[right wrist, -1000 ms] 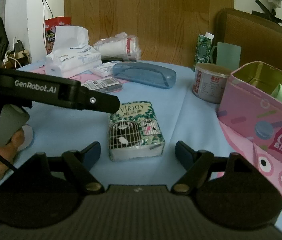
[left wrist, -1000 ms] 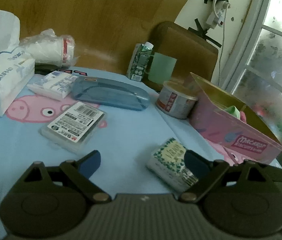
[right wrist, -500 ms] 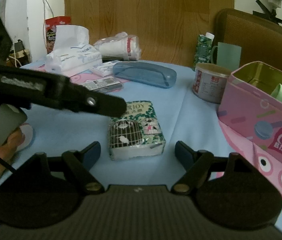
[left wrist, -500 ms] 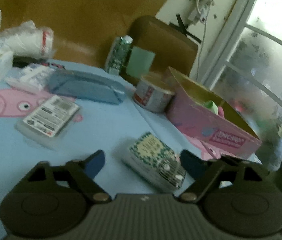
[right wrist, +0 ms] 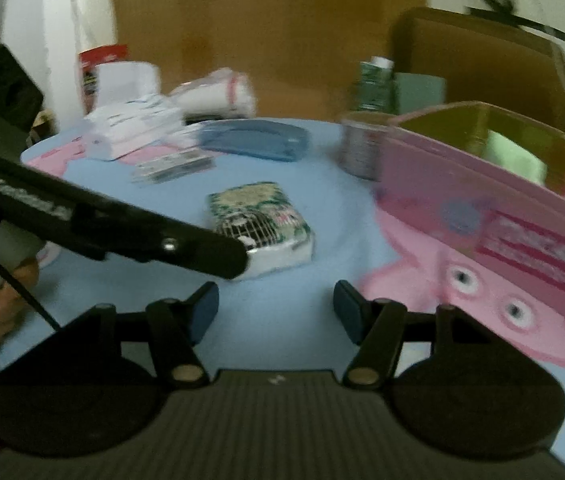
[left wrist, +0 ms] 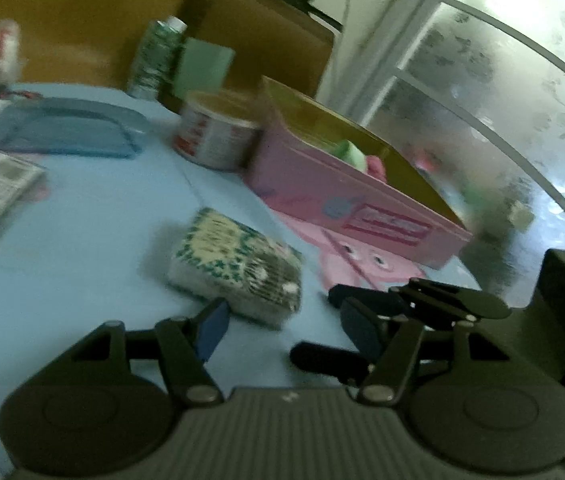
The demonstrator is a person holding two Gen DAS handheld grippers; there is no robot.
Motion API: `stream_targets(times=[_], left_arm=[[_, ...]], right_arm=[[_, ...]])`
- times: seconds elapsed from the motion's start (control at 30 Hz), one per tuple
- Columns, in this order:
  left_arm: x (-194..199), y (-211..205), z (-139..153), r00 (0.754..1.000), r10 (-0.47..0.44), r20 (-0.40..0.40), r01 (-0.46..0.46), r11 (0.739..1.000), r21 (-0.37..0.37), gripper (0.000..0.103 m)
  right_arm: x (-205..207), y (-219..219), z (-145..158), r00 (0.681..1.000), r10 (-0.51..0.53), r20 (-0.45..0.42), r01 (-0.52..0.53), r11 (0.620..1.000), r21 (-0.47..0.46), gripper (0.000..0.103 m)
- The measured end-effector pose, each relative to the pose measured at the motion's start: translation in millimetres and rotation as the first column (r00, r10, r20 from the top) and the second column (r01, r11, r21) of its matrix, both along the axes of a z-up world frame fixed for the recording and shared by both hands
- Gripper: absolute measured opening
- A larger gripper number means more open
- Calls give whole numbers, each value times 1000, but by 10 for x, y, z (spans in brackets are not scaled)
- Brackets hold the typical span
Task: Organize soft objects
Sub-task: 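Move the left gripper to the Virjoy tissue pack and grasp it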
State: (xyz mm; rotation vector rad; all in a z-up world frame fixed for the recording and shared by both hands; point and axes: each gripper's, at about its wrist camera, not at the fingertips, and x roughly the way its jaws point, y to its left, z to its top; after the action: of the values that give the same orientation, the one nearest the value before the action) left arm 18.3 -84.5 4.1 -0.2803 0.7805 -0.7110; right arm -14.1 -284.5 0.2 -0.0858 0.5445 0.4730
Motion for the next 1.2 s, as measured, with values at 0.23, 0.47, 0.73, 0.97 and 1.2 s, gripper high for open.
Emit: stream_targets(times=[0.23,0.47,0.73,0.97,1.2], left_arm=[[65,77,170,999,39,15,-38,999,-33,74],[224,344,295,987,159,-2,-159,985,-64,74],[472,27,180,995,100,-24,-99,995,19,59],[439,-392,223,997,-50,-56,48,998,-35,52],[289,-1102,237,975,-222,-11,222,974,53,57]], right_arm=[[-88,-291,5,997,-83,-4,83,996,41,71],[13,-82,49,1000,-17,19,16,999,43,71],[202,221,73,999,37,28,-37,999,24,70],[159,-69,11,999,-25,22,23,996,90,44],[-222,-469,-58,987,-123,103,117,991,64,45]])
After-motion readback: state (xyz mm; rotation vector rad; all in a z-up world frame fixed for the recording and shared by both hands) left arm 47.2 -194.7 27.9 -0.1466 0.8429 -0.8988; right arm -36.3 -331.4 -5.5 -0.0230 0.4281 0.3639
